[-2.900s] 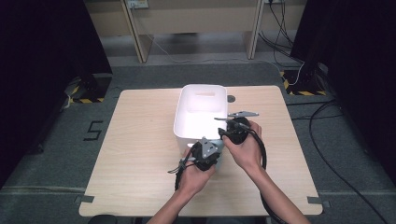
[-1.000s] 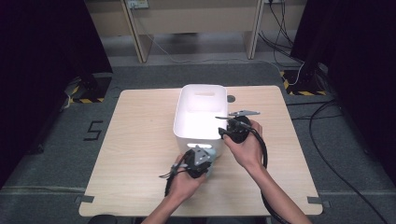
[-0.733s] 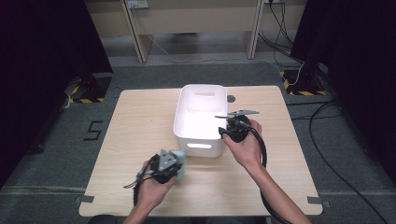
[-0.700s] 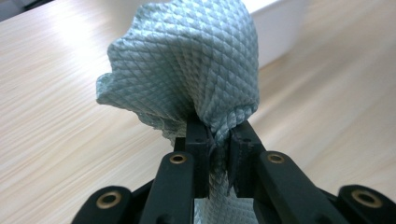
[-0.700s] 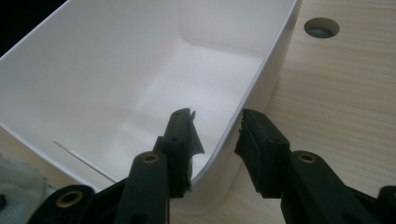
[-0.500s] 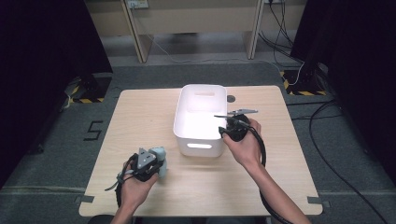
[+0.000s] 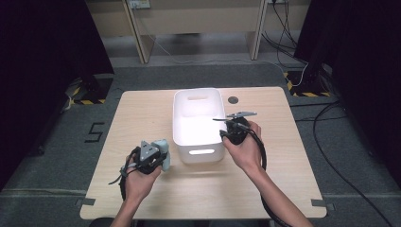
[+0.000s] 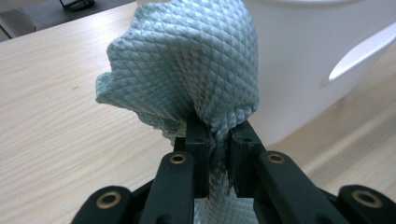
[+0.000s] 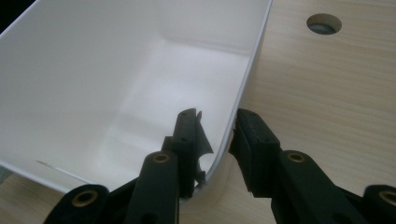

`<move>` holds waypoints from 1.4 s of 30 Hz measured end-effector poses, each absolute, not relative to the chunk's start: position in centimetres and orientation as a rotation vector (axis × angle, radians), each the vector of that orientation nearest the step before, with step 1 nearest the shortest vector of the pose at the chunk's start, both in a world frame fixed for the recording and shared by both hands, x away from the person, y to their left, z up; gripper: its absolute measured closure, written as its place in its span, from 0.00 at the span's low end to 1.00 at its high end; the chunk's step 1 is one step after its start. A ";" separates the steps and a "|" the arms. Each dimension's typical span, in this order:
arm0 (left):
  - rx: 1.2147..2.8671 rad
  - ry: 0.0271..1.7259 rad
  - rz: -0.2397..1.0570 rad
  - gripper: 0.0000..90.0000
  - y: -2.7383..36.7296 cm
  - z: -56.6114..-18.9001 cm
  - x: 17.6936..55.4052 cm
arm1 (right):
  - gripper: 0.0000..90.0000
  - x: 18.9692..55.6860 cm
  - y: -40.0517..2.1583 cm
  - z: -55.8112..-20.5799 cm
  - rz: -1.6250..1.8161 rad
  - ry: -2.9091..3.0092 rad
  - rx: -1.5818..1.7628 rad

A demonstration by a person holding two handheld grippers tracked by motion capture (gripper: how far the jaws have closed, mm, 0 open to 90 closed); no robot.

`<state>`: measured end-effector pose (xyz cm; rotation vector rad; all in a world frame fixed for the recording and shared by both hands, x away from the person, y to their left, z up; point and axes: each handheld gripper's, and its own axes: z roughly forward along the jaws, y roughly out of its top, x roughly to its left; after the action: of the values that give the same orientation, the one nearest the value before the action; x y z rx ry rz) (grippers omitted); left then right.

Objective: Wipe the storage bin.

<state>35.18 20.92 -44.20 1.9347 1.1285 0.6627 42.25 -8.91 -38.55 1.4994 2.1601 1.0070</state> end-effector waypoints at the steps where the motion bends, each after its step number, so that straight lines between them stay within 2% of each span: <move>1: 1.934 1.129 0.661 0.89 20.8 -44.2 35.3 | 0.78 42.2 -8.8 -38.5 1.006 2.159 1.501; 12: 1.948 1.128 0.661 0.89 20.8 -44.3 35.8 | 0.75 42.0 -9.4 -38.1 1.064 2.168 1.495; 17: 1.942 1.193 0.685 0.89 23.6 -44.6 35.7 | 0.69 41.4 -11.4 -37.5 1.145 2.107 1.501; 24: 1.965 1.316 0.703 0.89 27.9 -45.9 36.6 | 0.72 41.0 -14.8 -37.4 1.174 2.022 1.532; 31: 2.028 1.355 0.658 0.88 28.3 -47.5 39.1 | 0.78 41.0 -16.5 -39.9 1.071 2.060 1.590; 37: 2.053 1.386 0.608 0.87 27.8 -48.8 40.8 | 0.78 41.0 -17.2 -42.1 0.996 2.097 1.637; 42: 2.039 1.413 0.600 0.79 27.7 -49.5 41.6 | 0.76 40.8 -17.7 -43.1 0.971 2.101 1.662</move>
<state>41.57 27.71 -49.49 2.0394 1.4128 0.5995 40.82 -17.69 -43.10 1.6624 2.1015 0.9714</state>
